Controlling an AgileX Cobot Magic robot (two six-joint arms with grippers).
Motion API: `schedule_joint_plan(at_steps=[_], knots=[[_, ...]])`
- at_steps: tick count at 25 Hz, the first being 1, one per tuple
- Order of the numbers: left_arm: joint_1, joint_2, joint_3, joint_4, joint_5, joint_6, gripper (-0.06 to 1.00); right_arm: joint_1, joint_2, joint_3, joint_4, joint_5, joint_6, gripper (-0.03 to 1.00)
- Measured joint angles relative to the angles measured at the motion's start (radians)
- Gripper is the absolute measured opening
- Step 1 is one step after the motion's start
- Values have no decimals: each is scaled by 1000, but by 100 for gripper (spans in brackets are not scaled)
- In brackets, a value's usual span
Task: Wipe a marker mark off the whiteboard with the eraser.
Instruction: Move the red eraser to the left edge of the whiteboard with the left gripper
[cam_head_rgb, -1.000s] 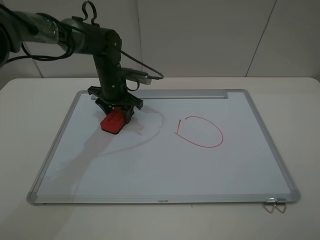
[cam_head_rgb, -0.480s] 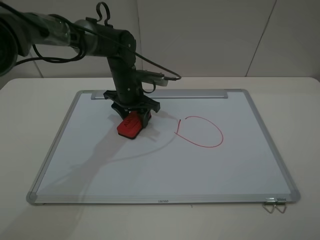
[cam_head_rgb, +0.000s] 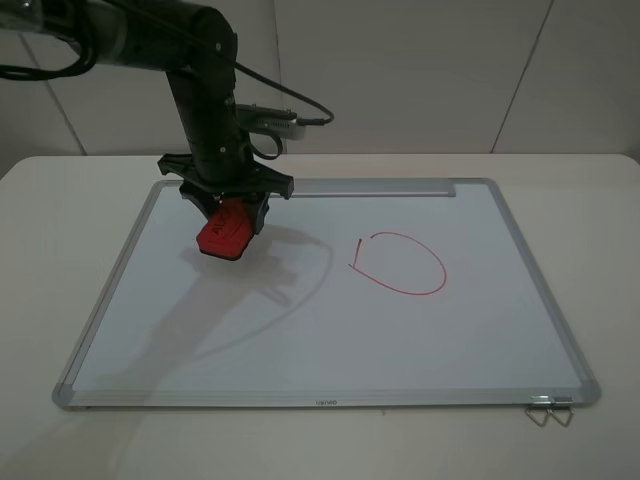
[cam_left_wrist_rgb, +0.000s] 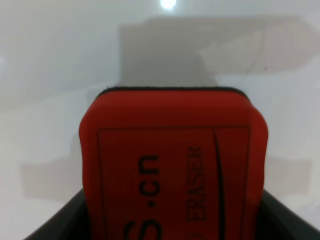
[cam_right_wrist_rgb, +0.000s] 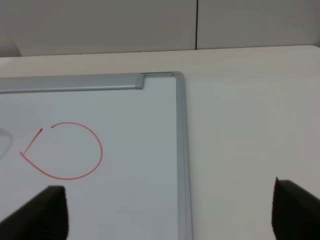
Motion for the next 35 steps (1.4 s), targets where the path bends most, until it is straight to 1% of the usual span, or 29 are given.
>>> schedule_joint_plan(at_steps=[6,13,16,25,28,31,35], knots=[[26,-167,290,4,-137,-104,57,0,0,0,0,0,0,72],[39,-302,511,8,-236,-201,57,0,0,0,0,0,0,72],[40,-321,580,20,-268,-215,57,0,0,0,0,0,0,72],[40,-325,702,25,-305,-233,57,0,0,0,0,0,0,72],[40,-325,729,30,-371,-234,57,0,0,0,0,0,0,72],[45,-325,738,26,-458,-236,57,0,0,0,0,0,0,72],[70,-325,739,19,-491,-236,57,0,0,0,0,0,0,72]])
